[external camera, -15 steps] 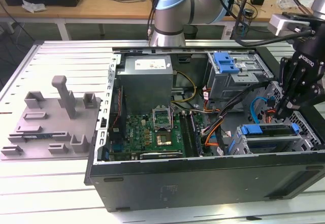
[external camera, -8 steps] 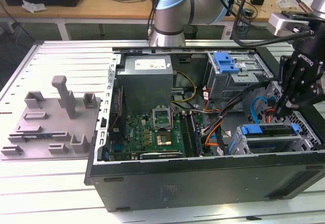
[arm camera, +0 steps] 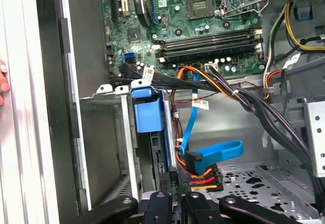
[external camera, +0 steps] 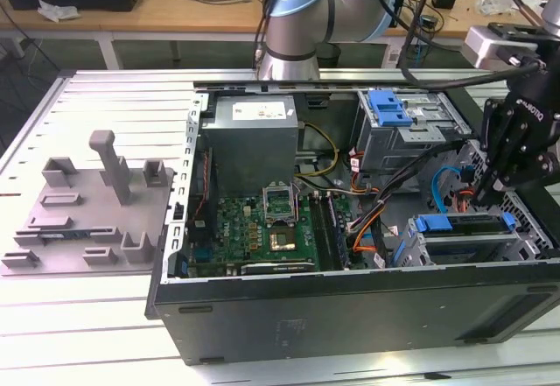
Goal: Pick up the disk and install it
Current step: 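Insert the first disk wire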
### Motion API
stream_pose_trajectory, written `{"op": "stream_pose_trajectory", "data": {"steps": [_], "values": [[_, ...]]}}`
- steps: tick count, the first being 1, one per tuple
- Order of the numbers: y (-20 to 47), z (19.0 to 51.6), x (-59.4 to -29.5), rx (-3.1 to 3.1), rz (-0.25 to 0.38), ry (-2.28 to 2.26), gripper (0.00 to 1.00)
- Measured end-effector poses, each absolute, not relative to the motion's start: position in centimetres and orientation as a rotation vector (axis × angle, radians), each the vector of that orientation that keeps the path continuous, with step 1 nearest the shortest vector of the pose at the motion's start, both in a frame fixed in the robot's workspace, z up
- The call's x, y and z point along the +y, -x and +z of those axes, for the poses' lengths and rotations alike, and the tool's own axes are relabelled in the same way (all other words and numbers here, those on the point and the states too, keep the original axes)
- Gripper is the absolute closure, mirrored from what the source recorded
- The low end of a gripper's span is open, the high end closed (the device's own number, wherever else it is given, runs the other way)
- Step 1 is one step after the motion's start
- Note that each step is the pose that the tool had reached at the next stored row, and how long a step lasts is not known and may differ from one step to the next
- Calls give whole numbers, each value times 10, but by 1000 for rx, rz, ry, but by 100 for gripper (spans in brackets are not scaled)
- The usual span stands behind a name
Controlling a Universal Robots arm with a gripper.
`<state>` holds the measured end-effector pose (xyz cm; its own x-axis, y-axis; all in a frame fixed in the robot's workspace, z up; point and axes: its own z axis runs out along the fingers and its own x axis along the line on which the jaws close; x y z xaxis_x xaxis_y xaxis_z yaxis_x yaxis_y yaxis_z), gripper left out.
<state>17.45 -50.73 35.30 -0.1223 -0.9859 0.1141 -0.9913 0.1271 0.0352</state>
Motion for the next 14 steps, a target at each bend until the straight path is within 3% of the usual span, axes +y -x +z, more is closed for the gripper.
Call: {"op": "stream_pose_trajectory", "data": {"steps": [7,14], "values": [[-174,353,-515,-2275,21,-2059,83],[-174,353,-515,-2274,17,-2064,83]]}}
